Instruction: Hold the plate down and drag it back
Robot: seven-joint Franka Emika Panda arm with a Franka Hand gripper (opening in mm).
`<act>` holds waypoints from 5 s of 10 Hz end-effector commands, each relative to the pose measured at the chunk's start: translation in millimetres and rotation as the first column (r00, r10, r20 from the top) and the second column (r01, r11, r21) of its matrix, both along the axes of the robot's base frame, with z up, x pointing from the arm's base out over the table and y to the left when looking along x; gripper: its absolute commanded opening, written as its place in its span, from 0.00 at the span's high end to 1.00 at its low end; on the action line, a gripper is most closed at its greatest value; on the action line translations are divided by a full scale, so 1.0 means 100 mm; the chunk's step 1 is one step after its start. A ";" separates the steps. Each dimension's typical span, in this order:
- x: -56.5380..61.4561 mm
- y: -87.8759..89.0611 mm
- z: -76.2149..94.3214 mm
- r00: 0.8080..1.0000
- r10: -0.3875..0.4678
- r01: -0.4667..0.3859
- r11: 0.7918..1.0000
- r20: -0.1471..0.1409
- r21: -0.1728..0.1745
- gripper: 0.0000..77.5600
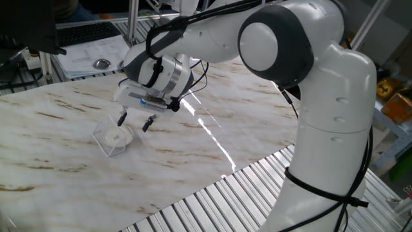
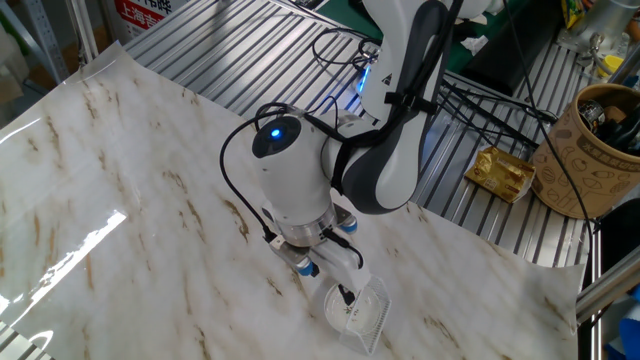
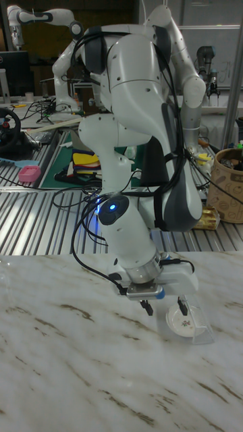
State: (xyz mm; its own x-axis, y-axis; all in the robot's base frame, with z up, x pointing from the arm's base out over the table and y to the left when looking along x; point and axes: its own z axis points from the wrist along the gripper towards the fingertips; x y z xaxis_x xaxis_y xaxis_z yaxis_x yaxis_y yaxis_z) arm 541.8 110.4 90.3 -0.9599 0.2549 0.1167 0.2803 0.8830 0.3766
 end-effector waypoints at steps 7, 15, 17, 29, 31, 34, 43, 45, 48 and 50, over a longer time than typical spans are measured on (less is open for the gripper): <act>0.02 0.13 -0.16 1.000 0.021 -0.021 1.000 0.011 -0.004 0.00; -0.04 0.26 -0.15 1.000 0.015 -0.014 1.000 0.022 -0.014 0.00; -0.04 0.25 -0.16 1.000 0.014 -0.014 1.000 0.025 -0.017 0.00; -0.03 0.25 -0.16 1.000 0.012 -0.011 1.000 0.026 -0.022 0.98; -0.03 0.25 -0.16 1.000 0.012 -0.011 1.000 0.026 -0.022 0.98; 0.01 0.18 -0.17 0.999 0.032 -0.031 0.999 0.031 -0.034 0.98; 0.09 -0.07 -0.11 0.988 0.154 -0.145 0.965 0.026 -0.220 0.98; 0.11 -0.13 -0.11 0.984 0.176 -0.164 0.955 0.028 -0.247 0.98; 0.14 -0.23 -0.11 0.978 0.206 -0.190 0.946 0.033 -0.263 0.98; 0.16 -0.26 -0.13 0.973 0.227 -0.208 0.932 0.029 -0.298 0.98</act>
